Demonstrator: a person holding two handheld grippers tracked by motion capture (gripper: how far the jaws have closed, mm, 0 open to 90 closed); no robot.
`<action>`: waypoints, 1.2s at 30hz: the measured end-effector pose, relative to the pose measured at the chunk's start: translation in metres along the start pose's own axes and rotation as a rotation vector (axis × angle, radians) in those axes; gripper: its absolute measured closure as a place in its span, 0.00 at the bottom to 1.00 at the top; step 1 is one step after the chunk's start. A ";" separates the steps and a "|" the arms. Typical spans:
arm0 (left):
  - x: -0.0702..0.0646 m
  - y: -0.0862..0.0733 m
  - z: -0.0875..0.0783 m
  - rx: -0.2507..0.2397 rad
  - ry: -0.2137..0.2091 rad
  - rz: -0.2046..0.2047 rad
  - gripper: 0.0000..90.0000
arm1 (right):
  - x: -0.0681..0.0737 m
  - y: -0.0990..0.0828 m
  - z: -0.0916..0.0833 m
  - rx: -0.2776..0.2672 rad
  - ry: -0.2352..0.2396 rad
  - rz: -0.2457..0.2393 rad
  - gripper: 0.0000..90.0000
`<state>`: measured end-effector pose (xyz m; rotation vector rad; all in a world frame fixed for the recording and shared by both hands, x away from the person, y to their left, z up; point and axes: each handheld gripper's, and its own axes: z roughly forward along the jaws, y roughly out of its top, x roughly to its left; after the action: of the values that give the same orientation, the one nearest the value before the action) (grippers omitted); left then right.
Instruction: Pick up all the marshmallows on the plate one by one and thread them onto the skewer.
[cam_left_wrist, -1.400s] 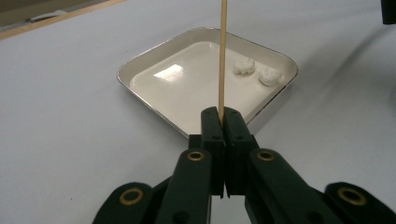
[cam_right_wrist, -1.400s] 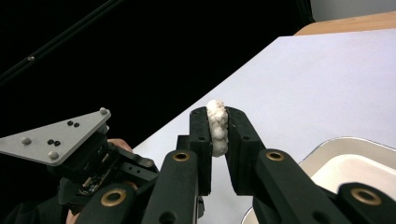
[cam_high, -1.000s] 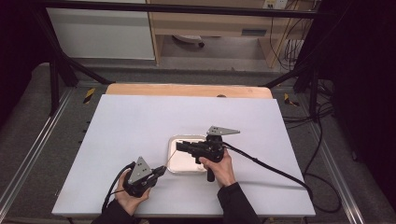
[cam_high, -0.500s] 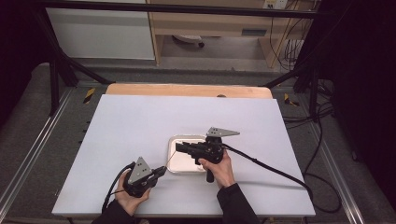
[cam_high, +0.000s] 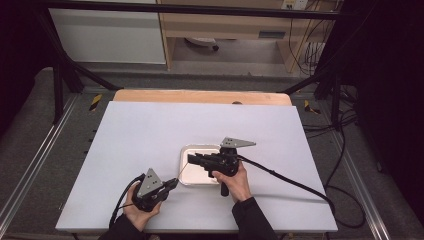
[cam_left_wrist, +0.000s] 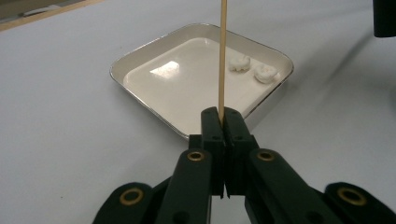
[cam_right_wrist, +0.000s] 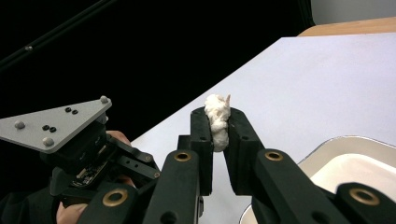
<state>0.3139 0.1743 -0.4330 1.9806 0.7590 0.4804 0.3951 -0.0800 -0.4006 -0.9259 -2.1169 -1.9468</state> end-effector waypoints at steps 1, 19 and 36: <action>0.000 0.000 0.000 0.001 0.000 -0.001 0.99 | 0.000 0.000 0.000 0.003 -0.001 -0.001 0.92; 0.000 -0.001 0.001 0.010 -0.002 0.001 0.99 | 0.000 -0.005 0.002 0.007 0.007 -0.010 0.93; -0.003 0.009 0.001 -0.028 -0.001 0.009 0.99 | 0.000 -0.017 0.010 0.095 0.034 -0.007 0.91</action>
<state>0.3148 0.1680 -0.4263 1.9594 0.7393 0.4927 0.3895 -0.0701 -0.4173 -0.8623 -2.1758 -1.8335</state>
